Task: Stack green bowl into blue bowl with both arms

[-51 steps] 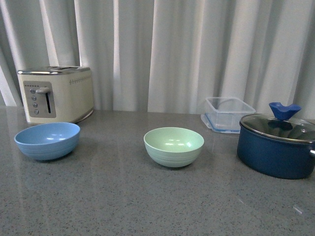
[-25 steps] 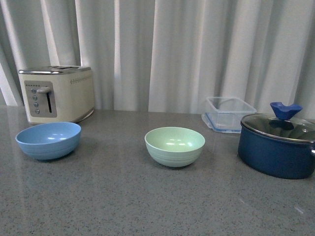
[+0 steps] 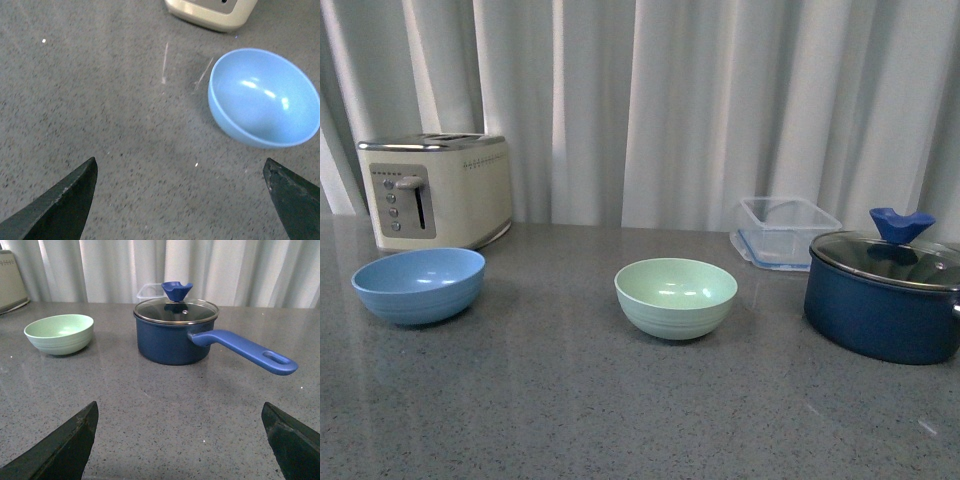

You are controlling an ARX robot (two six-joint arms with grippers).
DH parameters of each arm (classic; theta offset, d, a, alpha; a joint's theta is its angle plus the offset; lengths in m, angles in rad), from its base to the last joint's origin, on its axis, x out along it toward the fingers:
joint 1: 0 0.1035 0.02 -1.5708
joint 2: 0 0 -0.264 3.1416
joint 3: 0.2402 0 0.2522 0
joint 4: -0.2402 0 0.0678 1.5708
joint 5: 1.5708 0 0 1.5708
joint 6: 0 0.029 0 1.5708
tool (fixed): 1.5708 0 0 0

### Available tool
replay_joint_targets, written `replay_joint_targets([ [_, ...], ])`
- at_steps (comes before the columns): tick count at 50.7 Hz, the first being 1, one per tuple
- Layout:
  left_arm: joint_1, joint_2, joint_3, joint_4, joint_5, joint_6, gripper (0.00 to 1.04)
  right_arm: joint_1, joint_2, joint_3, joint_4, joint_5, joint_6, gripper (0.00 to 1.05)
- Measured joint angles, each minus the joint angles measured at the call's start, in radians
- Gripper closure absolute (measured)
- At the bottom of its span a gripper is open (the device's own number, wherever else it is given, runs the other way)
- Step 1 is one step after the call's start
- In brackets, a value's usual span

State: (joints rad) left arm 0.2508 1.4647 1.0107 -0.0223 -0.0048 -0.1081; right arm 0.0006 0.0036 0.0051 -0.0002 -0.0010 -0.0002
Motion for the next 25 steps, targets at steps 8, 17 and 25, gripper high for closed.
replay_joint_targets([
  [8,-0.023,0.100,0.127,-0.071,-0.015,-0.056,0.07,0.000,0.000,0.000,0.000,0.000,0.000,0.10],
  [17,-0.040,0.217,0.239,-0.109,-0.079,-0.089,0.07,0.000,0.000,0.000,0.000,0.000,0.000,0.10],
  [25,-0.058,0.306,0.332,-0.134,-0.098,-0.097,0.07,0.000,0.000,0.000,0.000,0.000,0.000,0.10],
])
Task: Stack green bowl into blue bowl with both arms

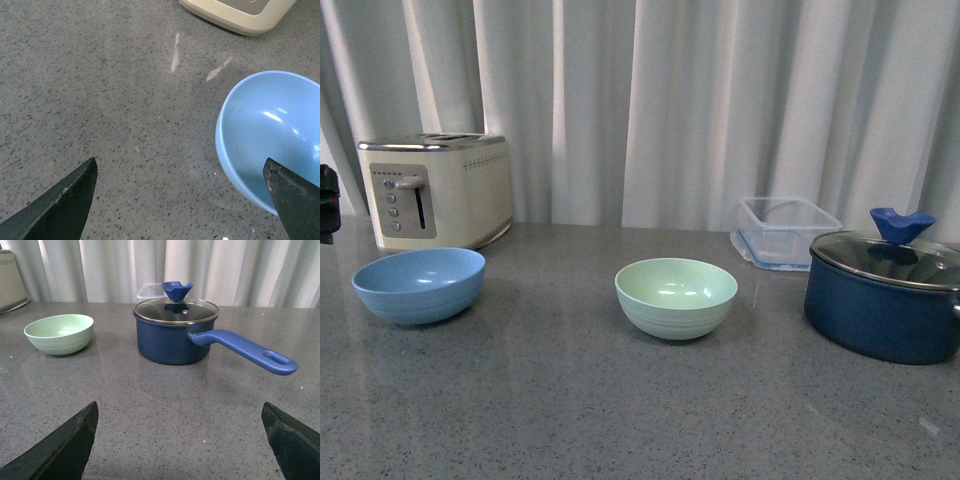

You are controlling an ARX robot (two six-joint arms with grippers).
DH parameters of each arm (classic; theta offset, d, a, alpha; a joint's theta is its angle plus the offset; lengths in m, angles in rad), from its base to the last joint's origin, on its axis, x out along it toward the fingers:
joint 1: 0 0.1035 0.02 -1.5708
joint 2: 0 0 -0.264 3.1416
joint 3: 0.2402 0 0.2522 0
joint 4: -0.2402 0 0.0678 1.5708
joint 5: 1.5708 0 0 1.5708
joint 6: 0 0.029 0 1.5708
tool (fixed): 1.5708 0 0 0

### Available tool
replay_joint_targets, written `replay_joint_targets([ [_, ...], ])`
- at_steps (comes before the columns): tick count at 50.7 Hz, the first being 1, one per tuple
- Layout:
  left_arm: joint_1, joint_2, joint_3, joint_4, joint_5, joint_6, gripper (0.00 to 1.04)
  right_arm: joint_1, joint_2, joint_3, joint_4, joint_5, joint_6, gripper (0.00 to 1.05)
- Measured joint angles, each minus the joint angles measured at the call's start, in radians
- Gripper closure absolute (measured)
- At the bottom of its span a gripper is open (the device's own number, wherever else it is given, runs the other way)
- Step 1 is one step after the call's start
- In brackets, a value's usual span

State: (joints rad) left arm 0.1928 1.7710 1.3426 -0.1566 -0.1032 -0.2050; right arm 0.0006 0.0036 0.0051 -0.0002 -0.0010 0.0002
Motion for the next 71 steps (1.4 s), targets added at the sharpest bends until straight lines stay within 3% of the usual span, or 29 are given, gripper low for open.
replay_joint_targets([
  [15,-0.057,0.175,0.136,-0.011,-0.036,0.002,0.07,0.000,0.000,0.000,0.000,0.000,0.000,0.10],
  [42,-0.084,0.376,0.288,-0.007,-0.064,0.005,0.07,0.000,0.000,0.000,0.000,0.000,0.000,0.10],
  [64,-0.108,0.384,0.297,0.010,-0.087,0.020,0.86,0.000,0.000,0.000,0.000,0.000,0.000,0.10],
  [67,-0.111,0.363,0.294,0.019,-0.079,0.016,0.95,0.000,0.000,0.000,0.000,0.000,0.000,0.10],
  [71,-0.118,0.331,0.278,0.020,-0.079,0.025,0.97,0.000,0.000,0.000,0.000,0.000,0.000,0.10],
])
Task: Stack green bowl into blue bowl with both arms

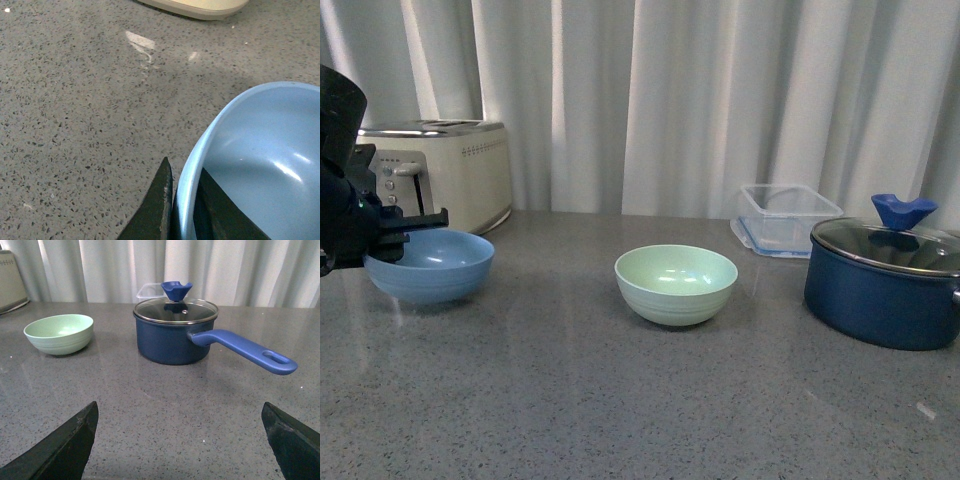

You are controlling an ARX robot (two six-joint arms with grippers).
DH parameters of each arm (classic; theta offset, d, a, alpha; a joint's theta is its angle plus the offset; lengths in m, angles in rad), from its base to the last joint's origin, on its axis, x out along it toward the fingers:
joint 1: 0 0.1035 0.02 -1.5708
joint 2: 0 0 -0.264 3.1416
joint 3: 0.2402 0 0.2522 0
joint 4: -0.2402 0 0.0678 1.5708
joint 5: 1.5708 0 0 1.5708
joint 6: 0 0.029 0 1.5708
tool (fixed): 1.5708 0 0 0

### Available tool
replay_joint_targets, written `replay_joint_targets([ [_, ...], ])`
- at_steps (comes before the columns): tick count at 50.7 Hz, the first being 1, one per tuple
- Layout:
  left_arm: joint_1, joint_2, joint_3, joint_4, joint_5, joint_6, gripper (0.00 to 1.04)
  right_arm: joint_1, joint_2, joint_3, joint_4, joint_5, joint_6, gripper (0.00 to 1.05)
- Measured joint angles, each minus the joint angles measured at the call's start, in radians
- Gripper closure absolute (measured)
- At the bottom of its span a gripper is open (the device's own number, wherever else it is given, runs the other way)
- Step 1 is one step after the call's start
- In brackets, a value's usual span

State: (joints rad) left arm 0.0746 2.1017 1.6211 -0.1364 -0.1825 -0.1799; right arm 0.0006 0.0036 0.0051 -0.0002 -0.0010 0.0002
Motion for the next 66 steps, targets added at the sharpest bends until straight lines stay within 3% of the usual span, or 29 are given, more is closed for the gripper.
replay_joint_targets([
  [31,-0.193,-0.040,-0.028,0.011,-0.004,-0.033,0.97,0.000,0.000,0.000,0.000,0.000,0.000,0.10],
  [66,-0.224,0.111,0.132,-0.003,-0.018,-0.034,0.98,0.000,0.000,0.000,0.000,0.000,0.000,0.10],
])
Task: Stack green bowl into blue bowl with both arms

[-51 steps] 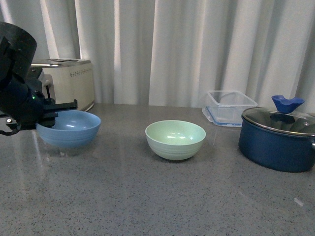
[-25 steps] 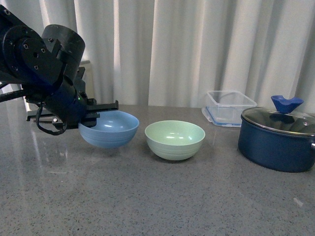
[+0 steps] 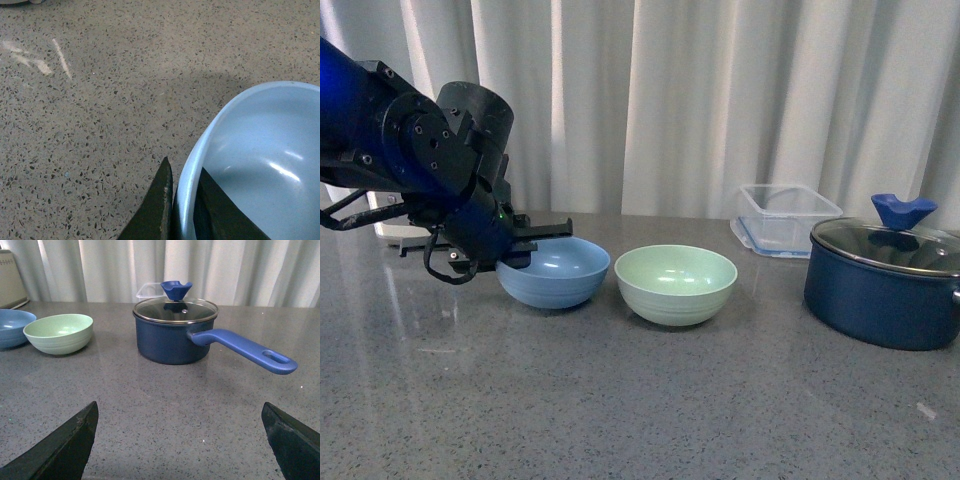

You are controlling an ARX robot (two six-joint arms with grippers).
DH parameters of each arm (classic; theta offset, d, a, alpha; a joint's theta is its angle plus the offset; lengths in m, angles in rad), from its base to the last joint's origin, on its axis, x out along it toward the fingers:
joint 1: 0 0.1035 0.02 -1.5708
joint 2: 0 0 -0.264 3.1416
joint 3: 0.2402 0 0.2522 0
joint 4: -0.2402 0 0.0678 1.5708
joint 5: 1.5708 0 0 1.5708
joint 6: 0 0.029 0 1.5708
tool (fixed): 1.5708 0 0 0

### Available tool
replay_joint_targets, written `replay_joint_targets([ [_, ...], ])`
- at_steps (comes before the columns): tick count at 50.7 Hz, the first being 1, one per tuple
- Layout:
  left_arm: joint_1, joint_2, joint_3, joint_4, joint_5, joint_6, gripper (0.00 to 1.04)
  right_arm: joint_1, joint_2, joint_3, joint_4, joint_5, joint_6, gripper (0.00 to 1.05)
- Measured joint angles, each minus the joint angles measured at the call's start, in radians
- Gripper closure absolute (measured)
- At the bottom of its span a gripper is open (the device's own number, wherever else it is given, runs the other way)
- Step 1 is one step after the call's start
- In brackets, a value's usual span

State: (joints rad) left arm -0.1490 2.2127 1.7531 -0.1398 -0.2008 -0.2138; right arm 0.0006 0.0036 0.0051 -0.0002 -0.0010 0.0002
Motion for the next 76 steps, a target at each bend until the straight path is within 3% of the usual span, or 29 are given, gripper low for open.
replay_joint_targets([
  [16,-0.002,0.008,0.007,-0.003,0.021,-0.014,0.98,0.000,0.000,0.000,0.000,0.000,0.000,0.10],
  [20,-0.003,0.006,0.004,-0.001,0.038,-0.018,0.82,0.000,0.000,0.000,0.000,0.000,0.000,0.10],
  [28,-0.002,-0.015,-0.022,0.015,0.048,-0.023,0.62,0.000,0.000,0.000,0.000,0.000,0.000,0.10],
  [43,0.045,-0.307,-0.211,0.176,0.019,0.040,0.06,0.000,0.000,0.000,0.000,0.000,0.000,0.10],
  [54,0.053,-0.559,-0.552,0.332,-0.026,0.169,0.07,0.000,0.000,0.000,0.000,0.000,0.000,0.10],
  [65,0.046,-0.587,-0.608,0.339,-0.023,0.199,0.07,0.000,0.000,0.000,0.000,0.000,0.000,0.10],
  [70,0.058,-0.612,-0.730,0.605,0.099,0.205,0.22,0.000,0.000,0.000,0.000,0.000,0.000,0.10],
  [76,0.066,-0.683,-0.903,0.815,0.126,0.206,0.39,0.000,0.000,0.000,0.000,0.000,0.000,0.10],
])
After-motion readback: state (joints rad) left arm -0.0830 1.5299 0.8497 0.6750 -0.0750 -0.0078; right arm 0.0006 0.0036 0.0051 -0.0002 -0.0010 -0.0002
